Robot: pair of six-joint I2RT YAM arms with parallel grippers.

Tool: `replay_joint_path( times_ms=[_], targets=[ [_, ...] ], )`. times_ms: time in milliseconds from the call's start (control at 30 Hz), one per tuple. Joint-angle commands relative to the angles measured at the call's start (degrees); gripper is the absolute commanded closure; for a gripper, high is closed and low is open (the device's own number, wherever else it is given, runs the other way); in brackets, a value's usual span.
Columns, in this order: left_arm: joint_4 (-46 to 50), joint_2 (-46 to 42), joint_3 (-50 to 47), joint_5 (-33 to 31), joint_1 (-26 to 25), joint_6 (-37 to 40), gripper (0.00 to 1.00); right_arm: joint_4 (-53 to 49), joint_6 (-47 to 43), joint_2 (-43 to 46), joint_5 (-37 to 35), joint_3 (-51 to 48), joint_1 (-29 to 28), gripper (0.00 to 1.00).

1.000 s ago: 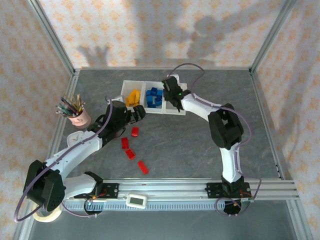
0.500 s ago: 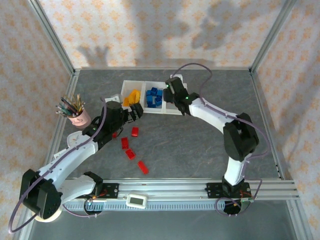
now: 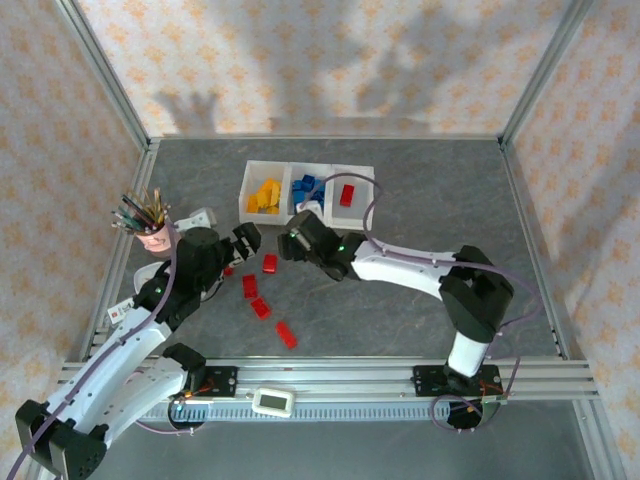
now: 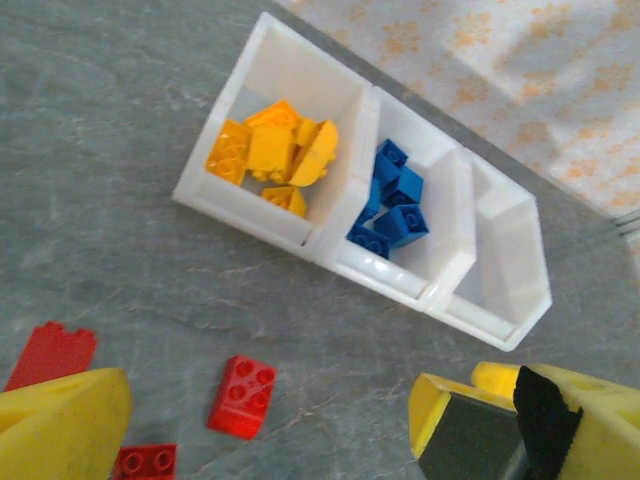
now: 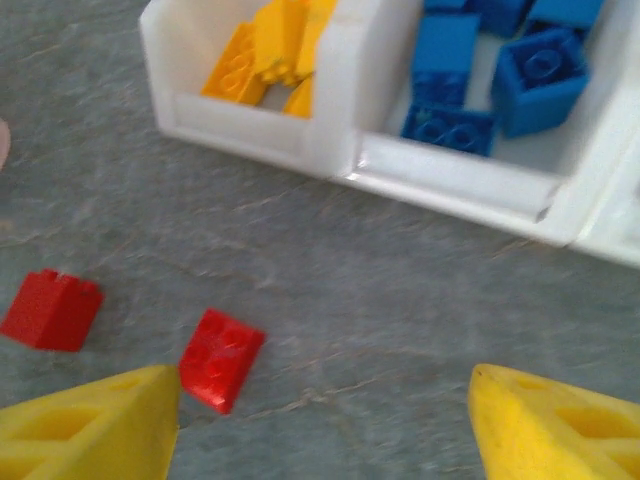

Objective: Sort the legos into containers by color
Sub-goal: Place the lego in the container, then pick up the lego from the center of the table.

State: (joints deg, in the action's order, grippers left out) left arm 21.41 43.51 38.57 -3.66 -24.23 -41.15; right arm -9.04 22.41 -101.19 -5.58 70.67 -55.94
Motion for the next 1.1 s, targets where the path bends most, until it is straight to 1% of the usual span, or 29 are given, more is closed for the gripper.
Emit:
replay_joint_path(
  times_ms=[0,100,267,400,533,667,833,967,1067],
  targets=[
    [5.1,-2.7,-1.1,-3.4,0.4,-2.3,0.01,1.8,4.4,-4.6,-1.2,2.0,-2.2,0.2],
    [7.2,-4.5,-1.1,-4.9,0.3,-3.3,0.01,2.2,5.3,-8.2,-0.1,4.5,-3.3,0.18],
    [9.4,-6.4,-1.1,-7.1,0.4,-4.2,0.01,0.8,5.4,-14.8,-0.5,10.4,-4.1,0.14],
    [10.1,-7.4,-1.2,-7.9,0.4,-4.6,0.01,-1.9,5.5,-20.7,-2.8,15.9,-4.3,0.14],
    [10.8,-7.6,-0.9,-9.0,0.5,-4.7,0.01,-4.4,5.2,-24.7,-5.6,20.1,-4.3,0.15],
    [10.5,-7.4,-1.0,-8.7,0.4,-4.3,0.01,-7.6,4.5,-27.2,-7.3,22.7,-4.3,0.2],
    [10.4,-6.7,-0.7,-8.7,0.5,-4.0,0.01,-9.6,3.7,-26.2,-8.9,21.3,-4.3,0.28],
    [9.8,-6.3,-0.8,-8.1,0.5,-3.9,0.01,-10.2,3.7,-24.2,-10.5,18.1,-4.4,0.37],
    [9.4,-6.0,-1.1,-7.7,0.5,-4.1,0.01,-10.5,3.5,-23.5,-10.1,17.4,-4.3,0.44]
  ],
)
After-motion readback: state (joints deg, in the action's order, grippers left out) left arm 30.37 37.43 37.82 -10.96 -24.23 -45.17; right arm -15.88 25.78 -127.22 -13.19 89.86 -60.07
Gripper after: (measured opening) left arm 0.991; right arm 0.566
